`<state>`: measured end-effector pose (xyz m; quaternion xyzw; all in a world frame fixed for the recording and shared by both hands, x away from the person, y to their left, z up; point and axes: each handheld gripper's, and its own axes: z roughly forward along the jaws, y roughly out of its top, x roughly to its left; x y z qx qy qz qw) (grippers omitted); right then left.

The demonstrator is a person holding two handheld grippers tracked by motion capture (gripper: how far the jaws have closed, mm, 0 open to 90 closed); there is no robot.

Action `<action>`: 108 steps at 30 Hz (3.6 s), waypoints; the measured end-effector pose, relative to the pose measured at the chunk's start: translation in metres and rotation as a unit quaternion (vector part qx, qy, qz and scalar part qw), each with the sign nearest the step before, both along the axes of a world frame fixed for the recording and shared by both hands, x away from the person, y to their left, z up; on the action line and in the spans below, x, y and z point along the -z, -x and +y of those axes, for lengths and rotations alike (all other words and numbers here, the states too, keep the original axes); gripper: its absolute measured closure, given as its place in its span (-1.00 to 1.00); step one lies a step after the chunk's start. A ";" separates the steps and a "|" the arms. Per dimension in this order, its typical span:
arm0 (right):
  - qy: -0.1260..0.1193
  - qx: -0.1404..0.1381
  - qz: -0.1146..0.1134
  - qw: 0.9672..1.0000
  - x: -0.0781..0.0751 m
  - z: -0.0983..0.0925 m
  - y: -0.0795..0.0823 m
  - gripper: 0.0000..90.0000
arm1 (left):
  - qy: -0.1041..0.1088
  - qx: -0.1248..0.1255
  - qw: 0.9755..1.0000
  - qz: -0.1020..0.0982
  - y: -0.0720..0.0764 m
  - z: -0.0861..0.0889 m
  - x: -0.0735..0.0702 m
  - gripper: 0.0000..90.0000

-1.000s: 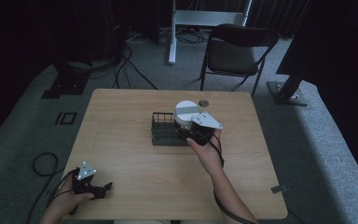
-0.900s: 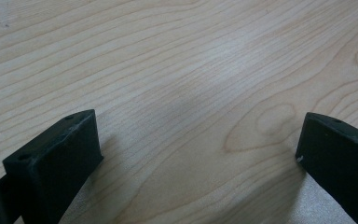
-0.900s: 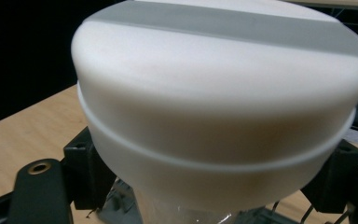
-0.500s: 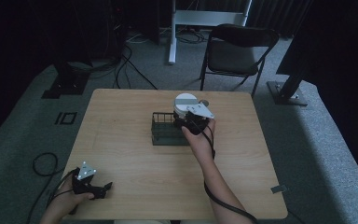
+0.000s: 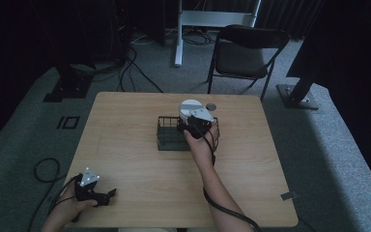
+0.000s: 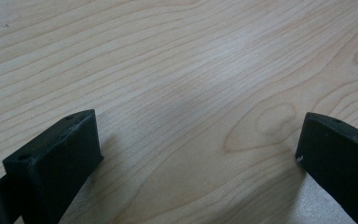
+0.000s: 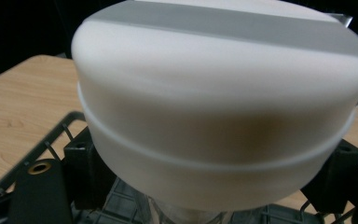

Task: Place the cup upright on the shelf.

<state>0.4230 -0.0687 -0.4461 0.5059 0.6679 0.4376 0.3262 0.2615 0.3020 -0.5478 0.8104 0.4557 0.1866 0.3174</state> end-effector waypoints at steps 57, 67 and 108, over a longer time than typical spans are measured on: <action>0.008 0.012 0.036 0.999 0.030 0.003 -0.002 -0.59 | 0.000 0.000 1.000 0.000 0.000 0.000 0.000 -1.00; 0.011 -0.011 0.024 1.000 0.040 -0.003 0.001 -0.68 | 0.000 0.000 1.000 0.000 0.000 0.000 0.000 -1.00; -0.006 -0.079 -0.026 0.997 0.032 -0.032 0.023 -0.75 | 0.000 0.000 1.000 0.000 0.000 0.000 0.000 -1.00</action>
